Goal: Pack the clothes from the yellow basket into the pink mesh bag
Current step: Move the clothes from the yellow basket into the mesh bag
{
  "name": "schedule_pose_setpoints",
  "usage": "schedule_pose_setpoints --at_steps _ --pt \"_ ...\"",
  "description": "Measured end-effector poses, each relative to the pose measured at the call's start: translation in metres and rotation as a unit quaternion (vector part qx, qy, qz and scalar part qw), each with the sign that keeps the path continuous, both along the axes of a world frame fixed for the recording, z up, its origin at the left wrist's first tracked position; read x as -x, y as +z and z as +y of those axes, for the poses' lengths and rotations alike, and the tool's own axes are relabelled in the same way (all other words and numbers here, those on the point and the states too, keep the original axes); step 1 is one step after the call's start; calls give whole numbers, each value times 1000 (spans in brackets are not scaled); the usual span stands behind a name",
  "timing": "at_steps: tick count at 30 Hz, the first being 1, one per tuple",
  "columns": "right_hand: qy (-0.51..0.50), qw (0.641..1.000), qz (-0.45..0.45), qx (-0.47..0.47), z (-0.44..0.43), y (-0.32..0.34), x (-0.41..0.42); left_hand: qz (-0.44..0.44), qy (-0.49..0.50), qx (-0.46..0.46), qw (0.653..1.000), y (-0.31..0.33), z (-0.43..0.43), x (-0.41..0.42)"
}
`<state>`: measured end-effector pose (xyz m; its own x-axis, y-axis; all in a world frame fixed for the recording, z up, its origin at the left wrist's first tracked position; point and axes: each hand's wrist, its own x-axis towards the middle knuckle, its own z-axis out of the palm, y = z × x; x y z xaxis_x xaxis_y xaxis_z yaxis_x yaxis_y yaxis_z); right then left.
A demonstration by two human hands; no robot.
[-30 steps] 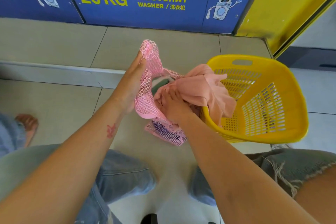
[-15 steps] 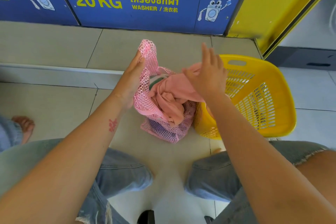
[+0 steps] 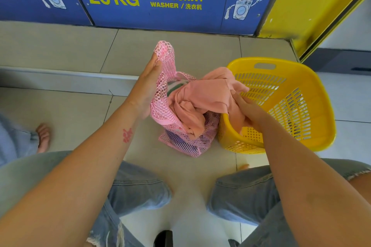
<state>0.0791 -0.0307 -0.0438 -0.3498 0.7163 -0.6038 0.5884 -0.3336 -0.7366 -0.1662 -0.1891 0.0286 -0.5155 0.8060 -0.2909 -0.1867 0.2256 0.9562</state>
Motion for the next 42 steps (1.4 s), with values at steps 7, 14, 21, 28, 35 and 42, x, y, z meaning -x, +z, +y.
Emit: schedule_pose_setpoints --at_steps 7,14,21,28,35,42 --pt "6 999 33 24 -7 3 2 2 5 15 1000 3 -1 -3" --pt "8 997 65 -29 -5 8 0 4 7 18 1000 8 0 -6" --pt "-111 975 65 -182 0 40 11 1 3 9 1000 9 2 -9" --pt "-40 939 73 -333 -7 127 69 9 -7 -16 1000 2 -4 2" --pt "108 940 31 -321 -61 115 146 -27 -2 -75 997 4 -4 1" --pt "350 904 -128 -210 -89 -8 146 -30 -18 -44 998 11 -6 -1"
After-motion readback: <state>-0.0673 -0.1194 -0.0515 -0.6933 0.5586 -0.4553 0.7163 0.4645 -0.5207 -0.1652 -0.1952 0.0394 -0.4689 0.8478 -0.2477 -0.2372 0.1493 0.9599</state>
